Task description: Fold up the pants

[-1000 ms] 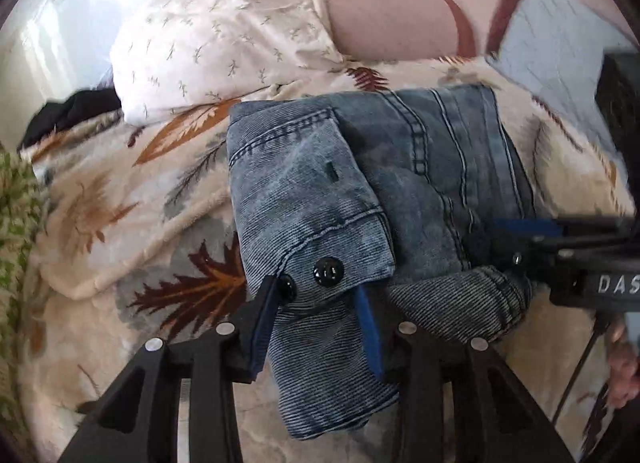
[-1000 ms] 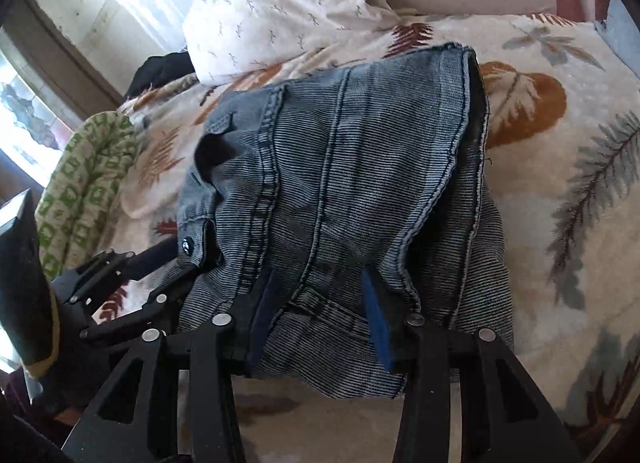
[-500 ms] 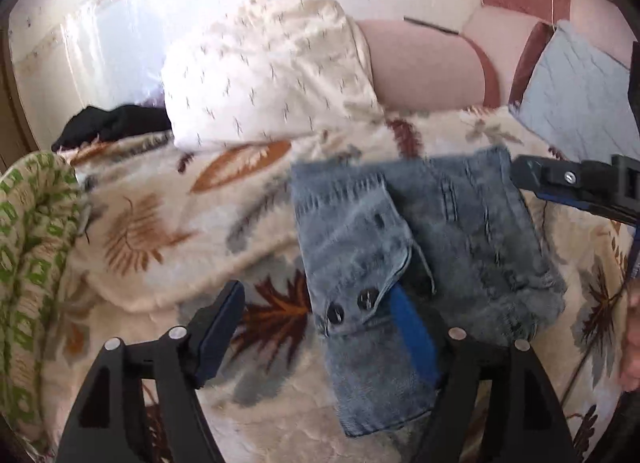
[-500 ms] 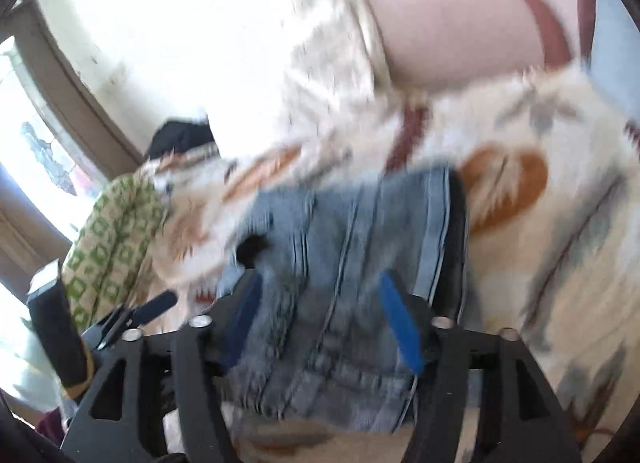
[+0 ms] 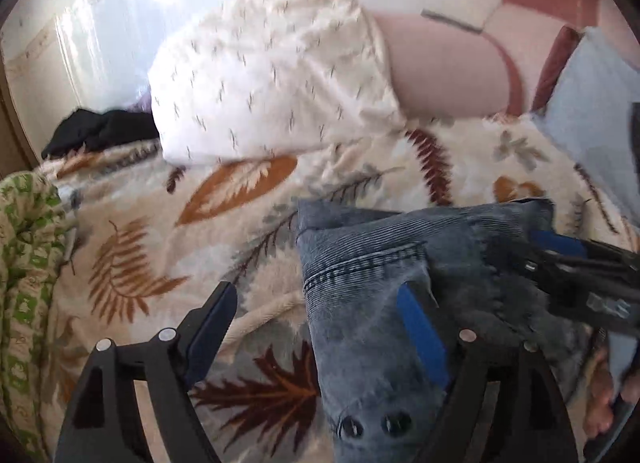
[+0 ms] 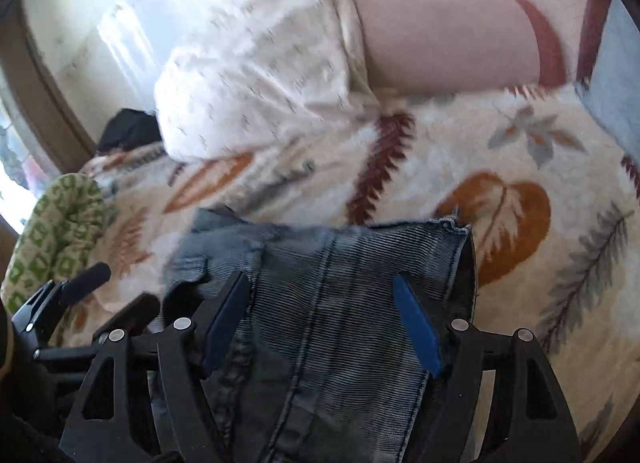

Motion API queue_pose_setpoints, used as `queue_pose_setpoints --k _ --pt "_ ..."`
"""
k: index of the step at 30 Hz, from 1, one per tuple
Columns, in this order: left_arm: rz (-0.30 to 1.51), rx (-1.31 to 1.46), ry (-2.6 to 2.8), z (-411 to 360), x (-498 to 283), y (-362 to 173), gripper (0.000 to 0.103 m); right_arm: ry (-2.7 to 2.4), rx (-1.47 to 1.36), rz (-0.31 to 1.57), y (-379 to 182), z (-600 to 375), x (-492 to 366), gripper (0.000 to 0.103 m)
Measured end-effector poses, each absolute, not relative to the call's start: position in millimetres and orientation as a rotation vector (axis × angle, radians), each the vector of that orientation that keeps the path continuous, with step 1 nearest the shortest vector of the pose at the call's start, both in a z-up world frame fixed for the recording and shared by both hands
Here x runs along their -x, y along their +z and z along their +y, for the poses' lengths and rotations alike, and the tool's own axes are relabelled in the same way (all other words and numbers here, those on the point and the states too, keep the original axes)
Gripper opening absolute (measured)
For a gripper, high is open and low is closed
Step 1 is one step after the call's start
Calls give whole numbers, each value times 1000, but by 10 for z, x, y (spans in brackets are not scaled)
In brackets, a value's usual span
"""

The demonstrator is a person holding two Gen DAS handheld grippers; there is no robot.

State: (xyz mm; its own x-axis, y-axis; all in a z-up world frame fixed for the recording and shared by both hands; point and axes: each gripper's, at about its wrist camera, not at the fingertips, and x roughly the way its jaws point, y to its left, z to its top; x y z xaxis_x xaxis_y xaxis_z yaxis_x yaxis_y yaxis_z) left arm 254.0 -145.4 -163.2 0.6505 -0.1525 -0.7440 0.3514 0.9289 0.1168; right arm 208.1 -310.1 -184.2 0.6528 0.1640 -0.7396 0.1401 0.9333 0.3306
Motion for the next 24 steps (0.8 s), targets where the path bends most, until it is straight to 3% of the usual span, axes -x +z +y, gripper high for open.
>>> queue_pose_setpoints --k 2,4,6,16,24 --pt "854 -249 -284 -1483 -2632 -1739 85 14 -403 875 -1893 -3141 -2080 82" --pt "882 -255 -260 -1507 -2700 -1864 97 25 -422 884 -1931 -3190 -2092 84" --pt "897 -251 -229 -1504 -2740 -1953 103 35 -424 899 -1991 -3204 -2106 86" --pt "1035 -169 -271 -1471 -2954 -2142 103 65 -368 962 -2251 -3134 -2178 97" --pt "1007 -87 -241 -1045 -2596 -1919 103 116 -450 935 -2010 -3245 -2056 97"
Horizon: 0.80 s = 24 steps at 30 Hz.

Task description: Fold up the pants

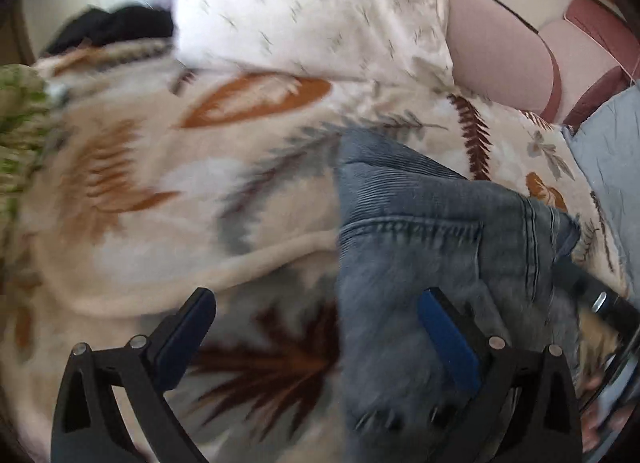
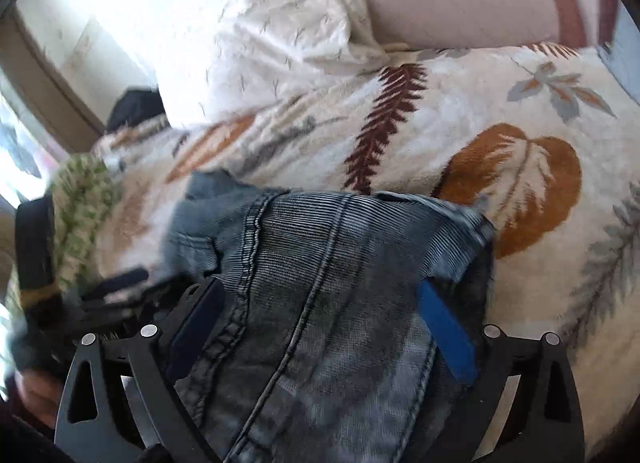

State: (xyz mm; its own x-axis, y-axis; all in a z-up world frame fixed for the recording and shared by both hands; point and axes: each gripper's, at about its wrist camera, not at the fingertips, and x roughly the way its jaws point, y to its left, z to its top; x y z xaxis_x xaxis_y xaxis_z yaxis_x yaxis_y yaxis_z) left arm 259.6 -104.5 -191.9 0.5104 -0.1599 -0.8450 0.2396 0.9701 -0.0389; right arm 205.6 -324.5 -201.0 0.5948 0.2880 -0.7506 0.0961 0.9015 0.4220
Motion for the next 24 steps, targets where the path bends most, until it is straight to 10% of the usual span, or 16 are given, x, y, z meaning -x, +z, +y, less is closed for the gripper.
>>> queue_pose_setpoints --k 24 --pt "898 -295 -156 -1163 -1823 -2086 103 181 -260 1011 -2234 -3068 -1413 103"
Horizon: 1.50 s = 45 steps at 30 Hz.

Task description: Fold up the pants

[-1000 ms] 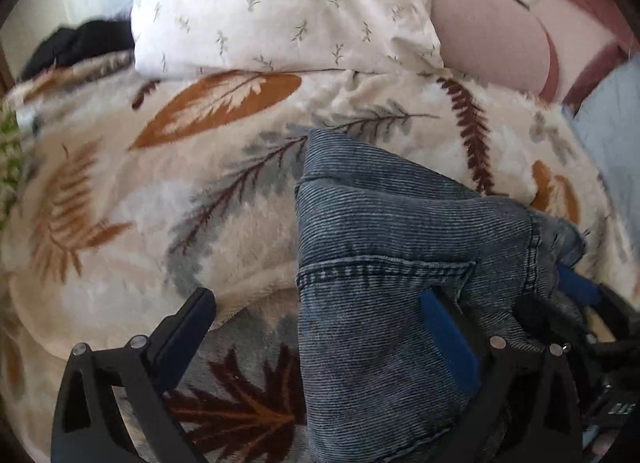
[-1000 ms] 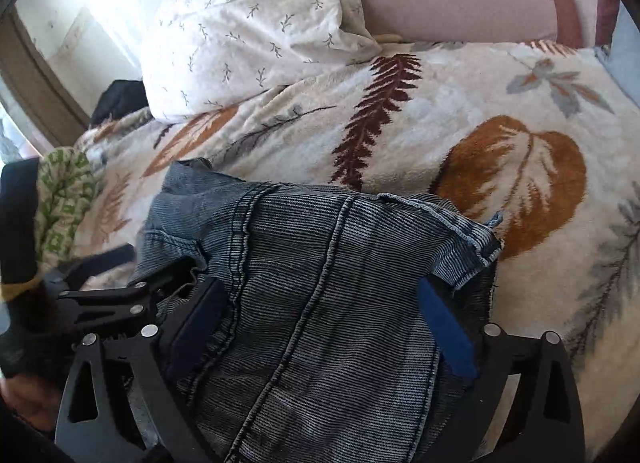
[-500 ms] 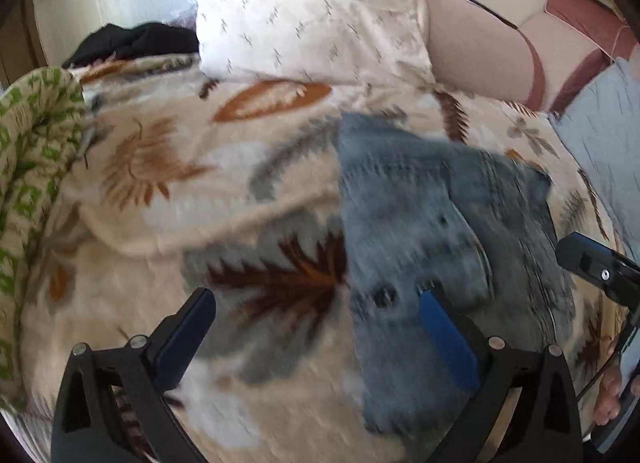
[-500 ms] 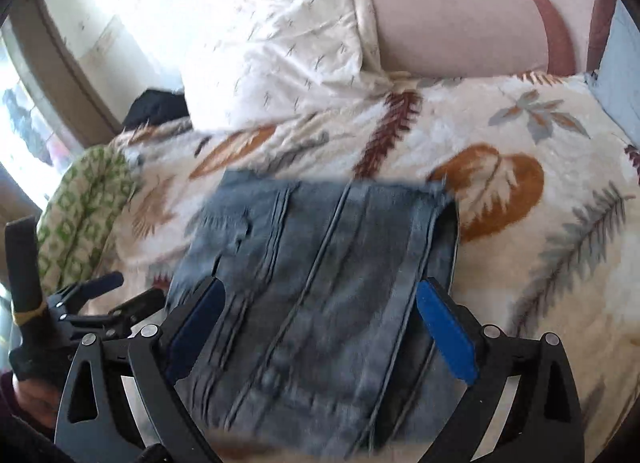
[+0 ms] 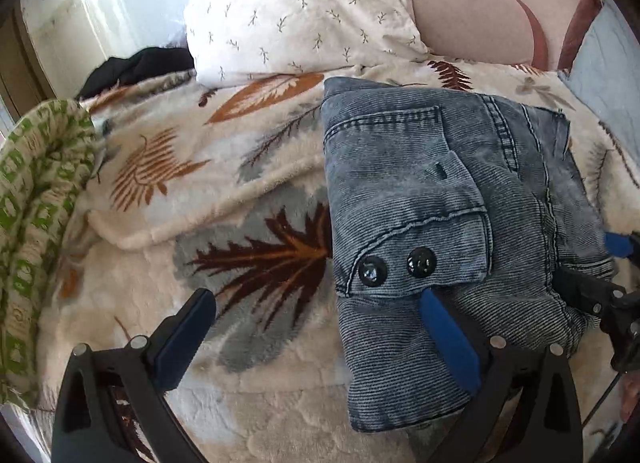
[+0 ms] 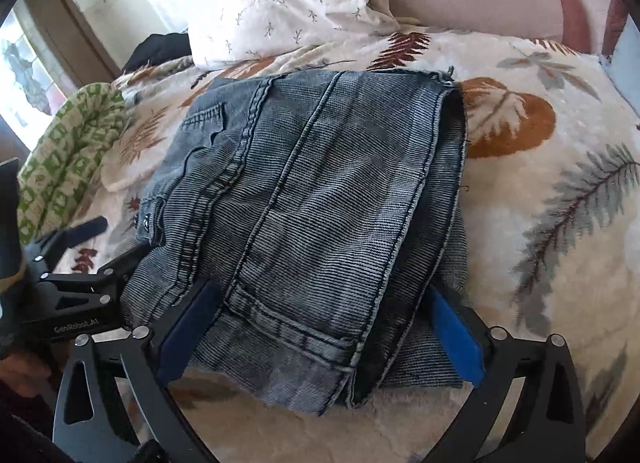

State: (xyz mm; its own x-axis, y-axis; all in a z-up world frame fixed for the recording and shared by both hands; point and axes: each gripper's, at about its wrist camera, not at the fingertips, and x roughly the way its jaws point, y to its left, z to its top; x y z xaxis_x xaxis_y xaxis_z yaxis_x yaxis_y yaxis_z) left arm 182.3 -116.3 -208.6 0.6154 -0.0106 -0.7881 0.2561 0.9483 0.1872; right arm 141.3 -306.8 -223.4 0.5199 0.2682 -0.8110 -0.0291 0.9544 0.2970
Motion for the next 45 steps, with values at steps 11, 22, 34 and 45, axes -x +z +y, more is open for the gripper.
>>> queue_pose_setpoints --k 11,22,34,45 --pt "853 -262 -135 -1099 -1615 -1782 103 143 -295 1024 -2067 -3093 -1416 103" --pt "753 -265 -145 -1039 -1350 -1352 103 165 -300 875 -1534 -2926 -1094 103" --pt "851 -270 -134 -1056 -1490 -1777 103 123 -309 1076 -2029 -2877 -1248 103" --pt "927 -198 -179 -998 -1653 -2008 103 135 -298 1102 -2166 -2860 -1339 103"
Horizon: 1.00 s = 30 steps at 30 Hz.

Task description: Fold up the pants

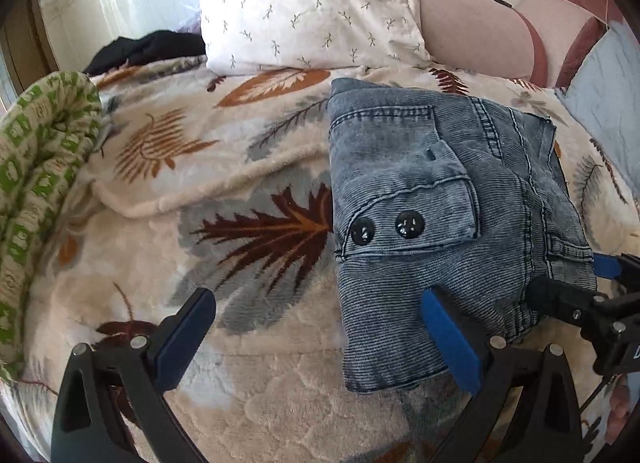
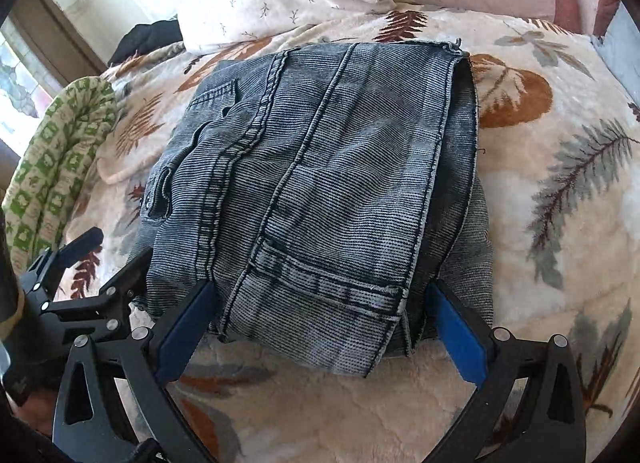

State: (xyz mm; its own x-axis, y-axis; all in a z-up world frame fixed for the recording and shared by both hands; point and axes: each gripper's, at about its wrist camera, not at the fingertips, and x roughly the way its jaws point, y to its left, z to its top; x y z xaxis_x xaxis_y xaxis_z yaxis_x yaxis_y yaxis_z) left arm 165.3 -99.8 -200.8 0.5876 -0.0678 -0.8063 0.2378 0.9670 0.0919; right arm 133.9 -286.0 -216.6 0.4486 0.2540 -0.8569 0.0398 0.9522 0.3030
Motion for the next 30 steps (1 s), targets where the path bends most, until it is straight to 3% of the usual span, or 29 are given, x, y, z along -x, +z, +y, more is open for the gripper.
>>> queue_pose_setpoints --k 7,13,20,30 --pt "903 -187 -158 -886 -1644 -1751 103 192 -391 1107 -2092 -3061 -1388 103" --pt "801 -241 -106 -829 -1576 -1441 103 159 -523 972 -1885 -3357 -1335 103" --pt "716 -272 -85 -912 -1593 -1160 103 93 -436 840 -1613 -3220 -1385 103" --pt "788 -272 -112 -1224 -1940 -1301 103 38 -531 884 -1754 -3345 -1631 103"
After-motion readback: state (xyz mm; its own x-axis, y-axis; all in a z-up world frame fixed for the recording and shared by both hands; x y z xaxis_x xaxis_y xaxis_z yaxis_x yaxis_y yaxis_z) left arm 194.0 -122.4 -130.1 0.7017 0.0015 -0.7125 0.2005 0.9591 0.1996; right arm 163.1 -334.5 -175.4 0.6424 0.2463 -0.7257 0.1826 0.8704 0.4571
